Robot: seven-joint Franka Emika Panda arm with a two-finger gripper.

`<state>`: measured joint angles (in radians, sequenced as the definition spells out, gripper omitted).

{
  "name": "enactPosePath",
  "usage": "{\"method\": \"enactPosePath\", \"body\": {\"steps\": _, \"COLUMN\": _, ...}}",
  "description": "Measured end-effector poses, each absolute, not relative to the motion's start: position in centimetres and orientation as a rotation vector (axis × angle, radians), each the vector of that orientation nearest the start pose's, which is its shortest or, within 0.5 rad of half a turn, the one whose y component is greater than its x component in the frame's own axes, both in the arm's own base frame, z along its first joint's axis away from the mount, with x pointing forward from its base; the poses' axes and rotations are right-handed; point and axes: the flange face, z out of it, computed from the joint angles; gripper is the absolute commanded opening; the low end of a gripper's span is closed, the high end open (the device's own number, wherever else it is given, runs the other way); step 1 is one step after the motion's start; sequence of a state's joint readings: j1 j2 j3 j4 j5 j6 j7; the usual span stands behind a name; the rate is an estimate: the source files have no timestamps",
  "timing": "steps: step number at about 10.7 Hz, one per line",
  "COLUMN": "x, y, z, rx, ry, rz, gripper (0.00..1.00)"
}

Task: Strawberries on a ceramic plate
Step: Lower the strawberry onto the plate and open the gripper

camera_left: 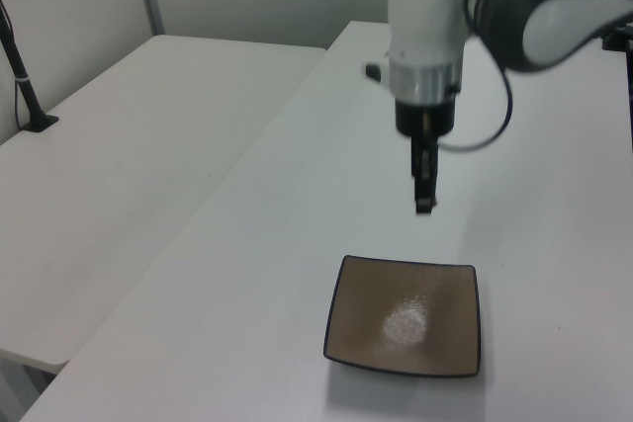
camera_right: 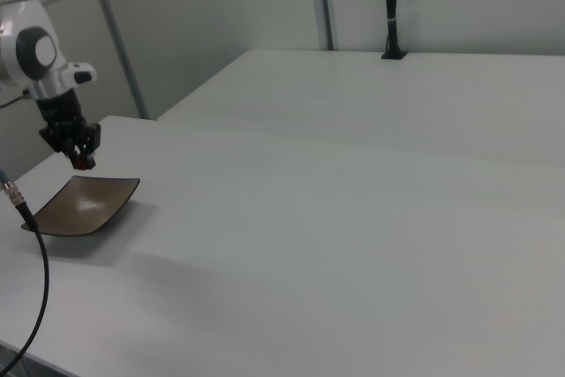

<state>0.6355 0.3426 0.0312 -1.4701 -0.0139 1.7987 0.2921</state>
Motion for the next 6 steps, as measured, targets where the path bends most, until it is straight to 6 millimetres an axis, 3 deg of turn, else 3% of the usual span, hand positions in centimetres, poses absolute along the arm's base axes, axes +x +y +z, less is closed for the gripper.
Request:
{"method": "enactPosePath", "body": {"steps": 2, "x": 51.7, "y": 44.6, "z": 43.9, "rx": -3.089, "ry": -0.551, "rz": -0.011, "gripper": 0.15}}
{"method": "enactPosePath", "body": {"steps": 3, "x": 51.6, "y": 45.6, "z": 42.4, "rx": -3.089, "ry": -0.545, "rz": -0.012, "gripper": 0.15}}
{"method": "enactPosePath", "body": {"steps": 6, "x": 51.8, "y": 46.4, "z": 39.0, "rx": -3.083, "ry": -0.515, "rz": -0.033, "gripper": 0.15}}
